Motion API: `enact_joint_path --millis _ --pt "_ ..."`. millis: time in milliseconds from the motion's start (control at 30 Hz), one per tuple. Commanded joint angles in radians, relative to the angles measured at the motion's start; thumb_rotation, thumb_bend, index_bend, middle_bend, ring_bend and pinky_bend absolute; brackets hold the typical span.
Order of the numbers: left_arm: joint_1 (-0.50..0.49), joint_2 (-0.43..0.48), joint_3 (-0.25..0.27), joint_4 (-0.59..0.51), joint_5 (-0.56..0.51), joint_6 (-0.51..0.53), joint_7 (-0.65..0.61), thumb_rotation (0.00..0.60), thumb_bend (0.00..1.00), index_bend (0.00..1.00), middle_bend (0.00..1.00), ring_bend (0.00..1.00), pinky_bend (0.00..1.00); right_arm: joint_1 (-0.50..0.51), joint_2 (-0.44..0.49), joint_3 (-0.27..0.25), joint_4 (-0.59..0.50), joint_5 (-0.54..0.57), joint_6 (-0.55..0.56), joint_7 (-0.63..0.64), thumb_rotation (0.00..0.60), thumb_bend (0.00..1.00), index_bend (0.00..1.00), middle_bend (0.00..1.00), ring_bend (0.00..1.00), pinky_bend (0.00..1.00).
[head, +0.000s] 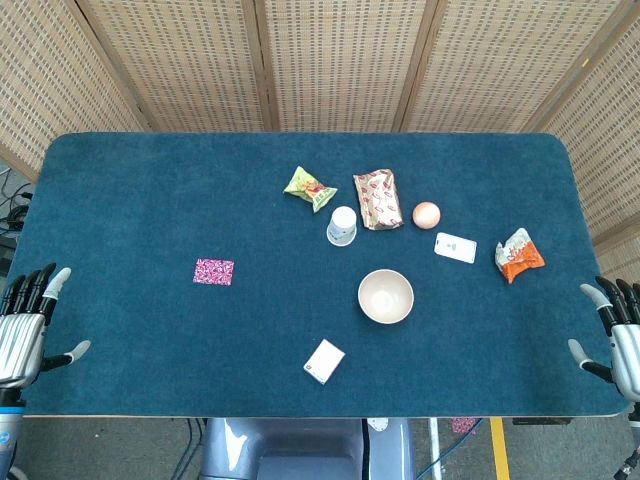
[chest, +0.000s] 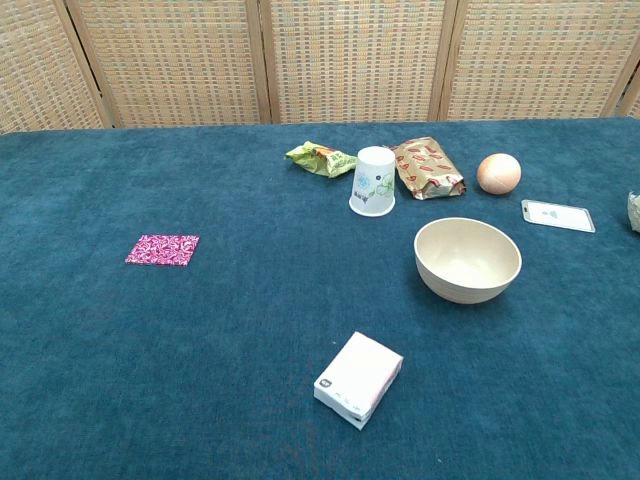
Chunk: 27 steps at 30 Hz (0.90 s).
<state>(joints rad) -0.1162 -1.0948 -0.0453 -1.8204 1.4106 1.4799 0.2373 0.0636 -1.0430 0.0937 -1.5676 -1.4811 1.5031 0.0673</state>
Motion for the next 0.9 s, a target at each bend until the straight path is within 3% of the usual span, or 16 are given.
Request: enact_joint_path --millis 33,733,900 --pt "0.000 -0.001 0.000 0.000 0.000 -0.001 0.000 0.570 0.16 0.03 0.00 0.00 0.00 0.000 0.001 0.001 -0.001 0.000 0.001 0.001 0.600 0.34 0.16 0.12 0.00 0.00" --pt "-0.012 0.011 -0.014 -0.010 -0.010 -0.024 0.017 0.571 0.16 0.03 0.00 0.00 0.00 -0.004 0.000 0.001 0.005 -0.004 0.010 0.010 0.600 0.34 0.16 0.12 0.00 0.00" --pt "-0.041 0.041 -0.005 -0.017 -0.019 -0.099 -0.002 0.570 0.16 0.03 0.00 0.00 0.00 -0.003 -0.001 0.001 0.009 -0.003 0.008 0.015 0.600 0.34 0.16 0.12 0.00 0.00"
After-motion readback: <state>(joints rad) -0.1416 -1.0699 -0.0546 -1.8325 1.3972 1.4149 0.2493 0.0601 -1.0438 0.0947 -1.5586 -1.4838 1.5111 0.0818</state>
